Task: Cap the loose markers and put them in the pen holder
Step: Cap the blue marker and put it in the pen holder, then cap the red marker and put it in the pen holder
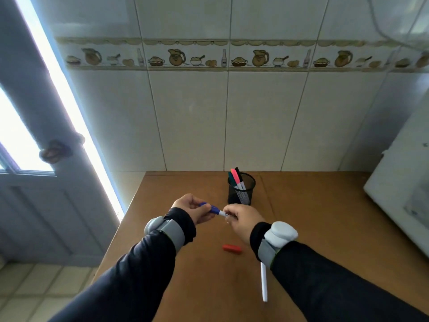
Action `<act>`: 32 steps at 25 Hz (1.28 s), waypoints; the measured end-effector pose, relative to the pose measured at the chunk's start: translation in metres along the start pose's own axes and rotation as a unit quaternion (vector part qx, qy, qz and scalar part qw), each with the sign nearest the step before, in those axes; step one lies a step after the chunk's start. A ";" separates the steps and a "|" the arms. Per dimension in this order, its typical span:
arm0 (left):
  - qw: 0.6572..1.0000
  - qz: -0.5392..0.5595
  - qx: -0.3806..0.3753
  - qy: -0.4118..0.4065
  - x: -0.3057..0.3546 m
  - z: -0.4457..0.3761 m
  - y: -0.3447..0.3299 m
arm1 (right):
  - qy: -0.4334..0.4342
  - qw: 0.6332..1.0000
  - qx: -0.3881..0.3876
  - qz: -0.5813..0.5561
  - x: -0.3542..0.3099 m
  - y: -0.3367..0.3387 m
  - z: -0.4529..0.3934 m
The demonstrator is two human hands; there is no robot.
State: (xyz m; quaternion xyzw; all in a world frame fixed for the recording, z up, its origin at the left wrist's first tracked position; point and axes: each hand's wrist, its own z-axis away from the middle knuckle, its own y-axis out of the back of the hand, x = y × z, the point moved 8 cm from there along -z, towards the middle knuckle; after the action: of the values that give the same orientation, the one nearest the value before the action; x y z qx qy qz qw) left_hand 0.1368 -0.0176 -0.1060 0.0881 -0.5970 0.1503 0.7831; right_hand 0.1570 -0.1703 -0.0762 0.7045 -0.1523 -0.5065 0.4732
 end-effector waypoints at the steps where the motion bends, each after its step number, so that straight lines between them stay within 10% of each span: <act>1: 1.000 -0.012 -0.010 -0.006 0.002 -0.003 0.000 | 0.001 1.000 -0.008 0.004 -0.001 -0.001 -0.001; 5: 0.974 -0.218 -0.046 -0.044 0.009 -0.021 -0.008 | -0.018 0.999 0.044 0.011 -0.003 0.031 -0.021; 10: 0.724 -0.665 -0.177 0.046 -0.049 -0.034 -0.027 | -0.102 0.980 0.164 -0.054 0.018 0.086 -0.068; 13: 0.660 -0.712 -0.222 0.091 -0.071 -0.045 -0.035 | -0.133 0.981 0.139 -0.006 0.040 0.077 -0.098; 23: 0.650 -0.722 -0.224 0.077 -0.061 -0.035 -0.034 | -0.146 0.980 0.134 0.004 0.063 0.065 -0.085; 32: 0.719 -0.683 -0.126 0.018 -0.058 0.009 -0.050 | -0.269 0.938 -0.166 0.146 0.100 -0.020 0.056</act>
State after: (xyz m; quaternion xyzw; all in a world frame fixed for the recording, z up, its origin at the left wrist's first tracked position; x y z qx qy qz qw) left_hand 0.1318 -0.0746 -0.1573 0.3696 -0.3744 -0.5007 0.6875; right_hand 0.1477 -0.2587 -0.1518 0.4237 -0.2886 -0.6203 0.5937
